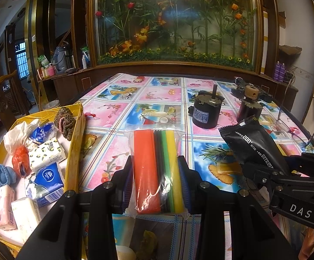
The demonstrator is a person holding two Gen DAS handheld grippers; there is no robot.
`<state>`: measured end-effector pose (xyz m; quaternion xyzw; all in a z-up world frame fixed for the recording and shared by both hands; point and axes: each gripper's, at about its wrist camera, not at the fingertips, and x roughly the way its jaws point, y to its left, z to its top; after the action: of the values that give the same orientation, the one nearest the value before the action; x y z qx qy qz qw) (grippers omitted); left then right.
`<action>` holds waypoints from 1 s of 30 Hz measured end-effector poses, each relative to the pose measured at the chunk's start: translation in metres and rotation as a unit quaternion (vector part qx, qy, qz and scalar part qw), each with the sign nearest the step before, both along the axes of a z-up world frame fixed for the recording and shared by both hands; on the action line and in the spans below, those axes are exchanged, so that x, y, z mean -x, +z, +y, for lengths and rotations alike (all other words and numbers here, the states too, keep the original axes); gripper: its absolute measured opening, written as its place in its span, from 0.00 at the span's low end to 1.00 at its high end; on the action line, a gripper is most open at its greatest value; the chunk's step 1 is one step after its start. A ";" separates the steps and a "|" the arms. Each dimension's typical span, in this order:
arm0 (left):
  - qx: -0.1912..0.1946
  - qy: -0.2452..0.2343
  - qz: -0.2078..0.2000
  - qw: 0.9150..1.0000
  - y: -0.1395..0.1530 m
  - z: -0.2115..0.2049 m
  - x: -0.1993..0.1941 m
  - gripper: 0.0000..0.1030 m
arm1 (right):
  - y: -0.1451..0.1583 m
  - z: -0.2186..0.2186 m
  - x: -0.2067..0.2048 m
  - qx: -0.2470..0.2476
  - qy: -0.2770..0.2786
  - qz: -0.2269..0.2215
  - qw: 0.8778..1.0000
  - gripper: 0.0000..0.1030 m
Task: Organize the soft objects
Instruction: 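Lift the sponge pack with the left tool while the right tool lifts the black pouch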
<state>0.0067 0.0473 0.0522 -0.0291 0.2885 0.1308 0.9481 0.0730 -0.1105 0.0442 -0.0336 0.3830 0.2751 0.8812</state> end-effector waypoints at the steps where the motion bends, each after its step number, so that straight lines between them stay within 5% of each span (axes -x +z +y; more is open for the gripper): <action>1: 0.001 0.000 -0.002 1.000 0.000 0.000 0.001 0.35 | 0.000 0.000 0.000 -0.003 -0.002 0.001 1.000 0.46; 19: 0.028 0.002 -0.009 1.000 0.018 0.015 0.016 0.36 | 0.001 0.003 0.005 -0.028 -0.018 0.015 0.999 0.46; 30: 0.049 0.034 -0.030 0.998 0.039 0.054 0.042 0.36 | 0.013 0.042 0.019 -0.048 0.014 0.006 0.999 0.46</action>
<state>-0.0351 0.1009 0.0913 -0.0889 0.2650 0.1473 0.9488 0.0540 -0.0683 0.0577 0.0049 0.3739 0.3056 0.8756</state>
